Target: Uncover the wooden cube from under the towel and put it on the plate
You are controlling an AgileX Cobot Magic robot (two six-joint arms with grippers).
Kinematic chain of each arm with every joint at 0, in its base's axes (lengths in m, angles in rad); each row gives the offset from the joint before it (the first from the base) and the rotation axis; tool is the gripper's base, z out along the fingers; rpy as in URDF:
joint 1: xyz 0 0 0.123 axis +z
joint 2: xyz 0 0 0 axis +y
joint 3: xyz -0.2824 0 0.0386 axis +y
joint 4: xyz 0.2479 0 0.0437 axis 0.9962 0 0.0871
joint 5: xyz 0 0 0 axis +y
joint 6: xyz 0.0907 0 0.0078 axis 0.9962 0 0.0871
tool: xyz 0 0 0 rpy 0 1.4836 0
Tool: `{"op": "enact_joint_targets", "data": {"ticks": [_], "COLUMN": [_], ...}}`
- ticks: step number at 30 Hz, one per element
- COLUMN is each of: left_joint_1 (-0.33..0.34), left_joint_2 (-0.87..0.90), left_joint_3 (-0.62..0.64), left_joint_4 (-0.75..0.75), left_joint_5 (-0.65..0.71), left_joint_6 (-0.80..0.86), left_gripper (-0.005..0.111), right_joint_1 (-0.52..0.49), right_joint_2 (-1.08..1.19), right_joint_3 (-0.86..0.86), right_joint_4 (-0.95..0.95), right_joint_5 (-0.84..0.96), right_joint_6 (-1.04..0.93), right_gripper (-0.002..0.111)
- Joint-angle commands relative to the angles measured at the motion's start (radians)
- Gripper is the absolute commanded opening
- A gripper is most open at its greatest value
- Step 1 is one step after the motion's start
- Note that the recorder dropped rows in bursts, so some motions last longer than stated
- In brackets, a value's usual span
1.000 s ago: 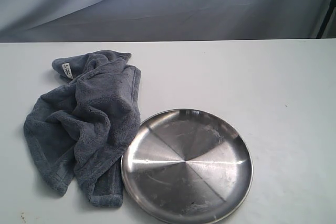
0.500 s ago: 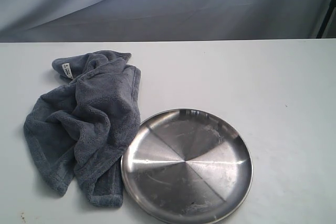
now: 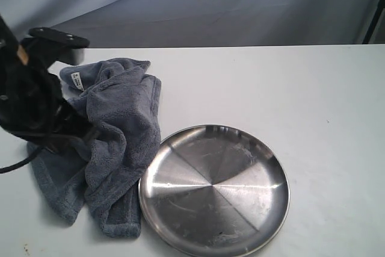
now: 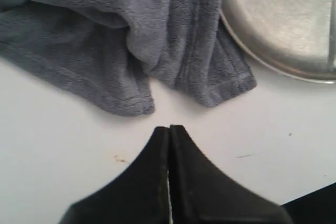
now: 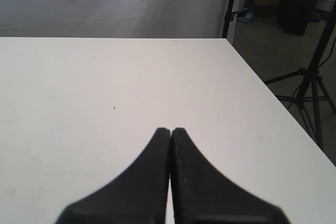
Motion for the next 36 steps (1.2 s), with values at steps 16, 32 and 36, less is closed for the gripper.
{"op": "enact_joint_targets", "data": {"ticks": [16, 32, 36], "left_joint_1": [-0.046, 0.027, 0.110], "left_joint_2": [0.417, 0.618, 0.618], "left_joint_3": [-0.493, -0.756, -0.756], "left_joint_4": [-0.164, -0.040, -0.029], "left_joint_5": [0.001, 0.001, 0.001], "left_joint_6": [-0.016, -0.043, -0.040], "left_gripper": [0.000, 0.000, 0.000], "right_joint_1": [0.000, 0.000, 0.000], "right_joint_2": [-0.004, -0.004, -0.004], "right_joint_3": [0.003, 0.003, 0.003], "right_joint_4": [-0.001, -0.001, -0.001], "right_joint_5": [0.000, 0.000, 0.000], "right_joint_6": [0.000, 0.000, 0.000], "right_gripper": [0.000, 0.000, 0.000]}}
